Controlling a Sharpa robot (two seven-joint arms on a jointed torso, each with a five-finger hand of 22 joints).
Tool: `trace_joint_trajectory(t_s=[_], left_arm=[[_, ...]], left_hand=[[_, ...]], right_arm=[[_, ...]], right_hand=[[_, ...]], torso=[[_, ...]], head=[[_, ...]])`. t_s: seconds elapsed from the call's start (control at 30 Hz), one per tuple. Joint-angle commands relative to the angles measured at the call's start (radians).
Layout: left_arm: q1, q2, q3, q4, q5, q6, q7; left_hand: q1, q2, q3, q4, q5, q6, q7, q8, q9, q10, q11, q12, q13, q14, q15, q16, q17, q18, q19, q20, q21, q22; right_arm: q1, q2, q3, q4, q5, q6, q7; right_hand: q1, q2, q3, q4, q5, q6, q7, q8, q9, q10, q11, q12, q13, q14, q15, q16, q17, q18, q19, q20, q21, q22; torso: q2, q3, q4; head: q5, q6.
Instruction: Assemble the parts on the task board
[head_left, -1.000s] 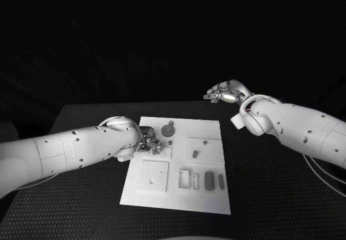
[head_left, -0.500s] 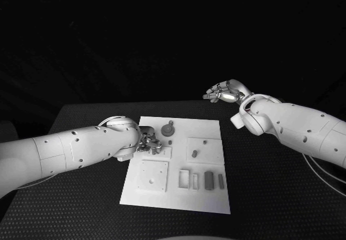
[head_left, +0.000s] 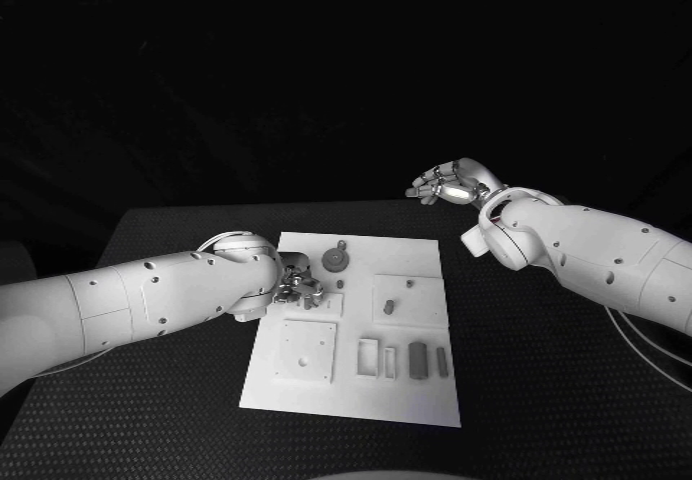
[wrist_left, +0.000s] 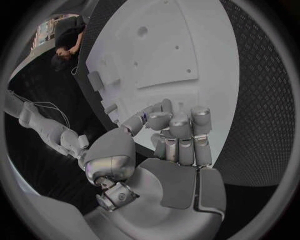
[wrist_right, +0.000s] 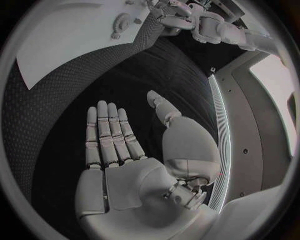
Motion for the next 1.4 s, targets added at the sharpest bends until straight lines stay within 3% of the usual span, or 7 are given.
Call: trace_joint_trajectory(t_s=[0.03,0.6,0.8,1.03,1.17,1.27,1.4], left_arm=[[-0.009,0.006,-0.006,0.002,0.009,0.052,-0.004],[-0.015,0.020,-0.006,-0.012,0.012,0.065,-0.007],[-0.015,0.016,-0.005,-0.014,0.012,0.058,-0.009],[-0.015,0.011,-0.005,-0.017,0.011,0.051,-0.010],[-0.015,0.009,-0.005,-0.017,0.009,0.047,-0.011],[-0.015,0.008,-0.005,-0.018,0.005,0.038,-0.013],[-0.015,0.006,-0.005,-0.018,0.005,0.030,-0.011]], left_hand=[[-0.016,0.017,0.006,0.025,-0.048,0.205,-0.097,0.005,0.000,-0.020,-0.017,0.008,-0.004,0.005,-0.008,0.007,-0.002,0.010,-0.009,-0.084,0.003,0.015],[-0.040,0.001,0.005,0.060,-0.140,0.201,-0.097,0.011,-0.004,-0.024,-0.017,0.018,-0.014,0.001,-0.009,0.011,-0.008,0.013,-0.014,-0.084,0.004,0.017],[-0.049,-0.031,0.004,0.096,-0.269,0.198,-0.098,0.015,-0.007,-0.026,-0.016,0.023,-0.024,-0.003,-0.012,0.013,-0.014,0.016,-0.016,-0.085,0.004,0.016],[-0.059,-0.078,-0.004,0.127,-0.351,0.195,-0.097,0.019,-0.010,-0.028,-0.017,0.028,-0.031,-0.004,-0.014,0.016,-0.018,0.018,-0.018,-0.085,0.004,0.016],[-0.087,-0.115,-0.029,0.150,-0.359,0.193,-0.096,0.022,-0.008,-0.029,-0.016,0.030,-0.032,-0.006,-0.015,0.018,-0.018,0.018,-0.019,-0.085,0.005,0.015],[-0.102,-0.089,-0.110,0.109,-0.355,0.186,-0.097,0.026,-0.004,-0.033,-0.017,0.032,-0.034,-0.011,-0.017,0.021,-0.018,0.021,-0.027,-0.086,0.007,0.017],[-0.111,-0.106,-0.131,0.106,-0.358,0.185,-0.097,0.027,-0.004,-0.033,-0.017,0.033,-0.036,-0.013,-0.018,0.022,-0.019,0.022,-0.031,-0.086,0.006,0.016]], right_arm=[[0.000,-0.001,0.000,0.001,0.002,0.015,0.010],[0.000,-0.001,0.000,0.003,0.001,0.016,0.009],[0.000,-0.002,0.000,0.004,0.001,0.018,0.009],[0.000,-0.003,0.000,0.003,0.001,0.017,0.008],[0.000,-0.003,0.000,0.003,0.001,0.017,0.008],[0.000,-0.003,0.000,0.003,0.001,0.017,0.008],[0.000,-0.003,0.000,0.003,0.001,0.017,0.008]], right_hand=[[0.010,0.003,0.002,0.000,0.004,-0.002,0.013,0.004,-0.002,0.006,0.001,-0.001,-0.002,-0.001,0.006,0.000,-0.001,0.003,-0.003,0.006,-0.007,0.001],[0.012,0.003,0.003,-0.001,0.004,-0.002,0.013,0.005,-0.003,0.007,0.001,0.000,-0.005,-0.003,0.007,0.000,-0.003,0.003,-0.004,0.007,-0.008,0.002],[0.013,0.003,0.003,-0.001,0.003,-0.002,0.013,0.005,-0.003,0.007,0.001,0.000,-0.006,-0.004,0.007,0.000,-0.004,0.003,-0.005,0.008,-0.008,0.002],[0.013,0.002,0.003,-0.001,0.003,-0.002,0.013,0.005,-0.004,0.007,0.001,0.000,-0.008,-0.005,0.008,0.000,-0.006,0.003,-0.006,0.008,-0.009,0.002],[0.014,0.002,0.003,-0.001,0.002,-0.002,0.014,0.005,-0.004,0.007,0.001,0.001,-0.009,-0.005,0.008,-0.001,-0.006,0.003,-0.007,0.008,-0.009,0.003],[0.014,0.002,0.003,-0.001,0.002,-0.003,0.014,0.005,-0.004,0.006,0.001,0.001,-0.009,-0.006,0.008,-0.001,-0.007,0.003,-0.007,0.008,-0.009,0.003],[0.015,0.001,0.002,-0.001,0.001,-0.003,0.014,0.005,-0.005,0.006,0.002,0.001,-0.011,-0.007,0.009,-0.001,-0.008,0.003,-0.008,0.009,-0.010,0.003]], torso=[[-0.001,0.0001,-0.0001],[0.000,0.0001,-0.0009],[0.000,0.0001,0.0004],[0.000,-0.0007,-0.0002],[0.000,-0.0007,0.0001],[0.000,-0.0009,0.0004],[-0.001,-0.0007,0.0006]], head=[[0.002,-0.001],[0.000,-0.002],[-0.003,-0.002],[-0.004,-0.004],[-0.004,-0.004],[-0.005,-0.004],[-0.005,-0.004]])
